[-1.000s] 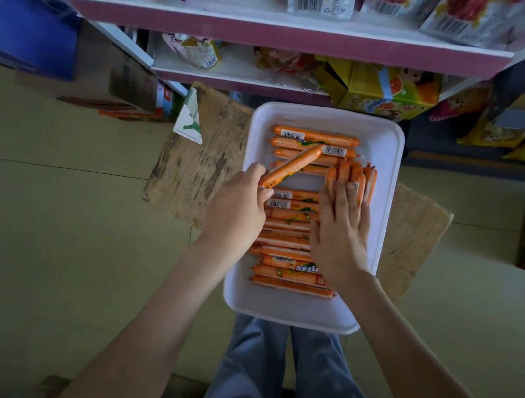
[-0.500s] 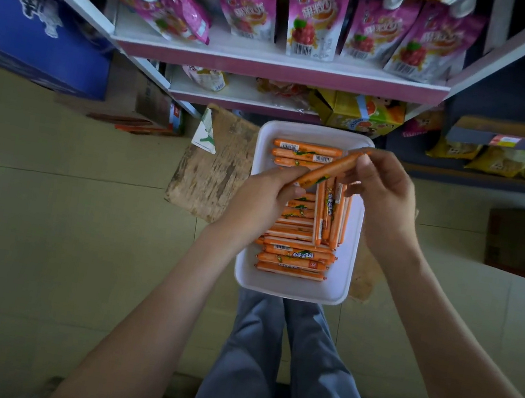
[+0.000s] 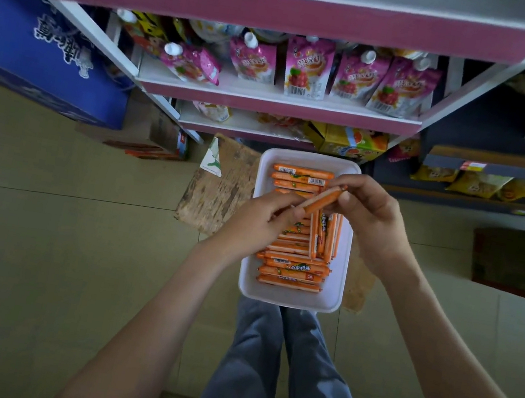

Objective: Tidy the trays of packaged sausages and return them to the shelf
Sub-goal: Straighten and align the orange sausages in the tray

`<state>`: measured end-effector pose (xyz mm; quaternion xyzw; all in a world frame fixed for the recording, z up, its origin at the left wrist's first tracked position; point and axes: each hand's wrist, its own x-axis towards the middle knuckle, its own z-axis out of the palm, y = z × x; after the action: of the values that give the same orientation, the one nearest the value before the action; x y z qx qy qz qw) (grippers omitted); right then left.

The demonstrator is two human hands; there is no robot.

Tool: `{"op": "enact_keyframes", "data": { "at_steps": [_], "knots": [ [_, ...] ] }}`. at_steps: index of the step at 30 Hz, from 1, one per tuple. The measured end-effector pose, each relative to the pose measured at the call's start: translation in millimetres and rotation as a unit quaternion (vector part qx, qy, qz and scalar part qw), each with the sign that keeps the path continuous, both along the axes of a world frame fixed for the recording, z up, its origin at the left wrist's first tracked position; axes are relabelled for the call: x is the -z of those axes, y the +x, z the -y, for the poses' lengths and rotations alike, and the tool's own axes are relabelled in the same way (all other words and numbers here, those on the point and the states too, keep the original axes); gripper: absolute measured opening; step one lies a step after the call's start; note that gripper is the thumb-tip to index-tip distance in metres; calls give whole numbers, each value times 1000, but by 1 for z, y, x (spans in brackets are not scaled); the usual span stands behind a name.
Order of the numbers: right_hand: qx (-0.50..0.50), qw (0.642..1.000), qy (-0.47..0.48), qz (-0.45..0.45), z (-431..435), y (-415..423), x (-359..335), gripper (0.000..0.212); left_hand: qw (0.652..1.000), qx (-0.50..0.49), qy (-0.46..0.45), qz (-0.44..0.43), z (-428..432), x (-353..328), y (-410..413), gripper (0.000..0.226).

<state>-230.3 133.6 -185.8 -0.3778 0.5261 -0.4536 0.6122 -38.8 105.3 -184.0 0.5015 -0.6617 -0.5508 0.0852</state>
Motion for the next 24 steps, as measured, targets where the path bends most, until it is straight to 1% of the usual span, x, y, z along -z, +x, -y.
{"op": "enact_keyframes", "data": {
  "at_steps": [2,4,7,9,10,12,15,17,22,24],
  "knots": [
    [-11,1000,-4,1,3,2,-13,16,1000,-9,-9,-11,0,-9,3,15],
    [-12,1000,5,-23,7,4,-25,19,999,-22,-25,-1,-2,-17,4,8],
    [-11,993,20,-113,14,8,-37,13,996,-56,-70,3,-4,-28,5,12],
    [-27,982,26,-185,18,9,-43,26,993,-80,-91,0,-3,-36,5,13],
    [-35,980,27,-194,19,9,-47,33,991,-88,-96,-2,-3,-39,6,11],
    [-46,984,24,-168,21,11,-56,40,988,-100,-115,-1,-4,-43,6,10],
    [-47,993,29,-104,23,12,-64,39,981,-111,-156,-7,-4,-51,8,11],
    [-48,996,34,-67,24,13,-66,38,980,-114,-162,-15,-6,-58,9,11],
    [-40,998,41,39,24,20,-77,36,984,-136,-106,-35,-11,-76,13,18],
    [-32,996,49,73,25,23,-82,34,987,-120,-100,-42,-12,-83,16,22]
  ]
}}
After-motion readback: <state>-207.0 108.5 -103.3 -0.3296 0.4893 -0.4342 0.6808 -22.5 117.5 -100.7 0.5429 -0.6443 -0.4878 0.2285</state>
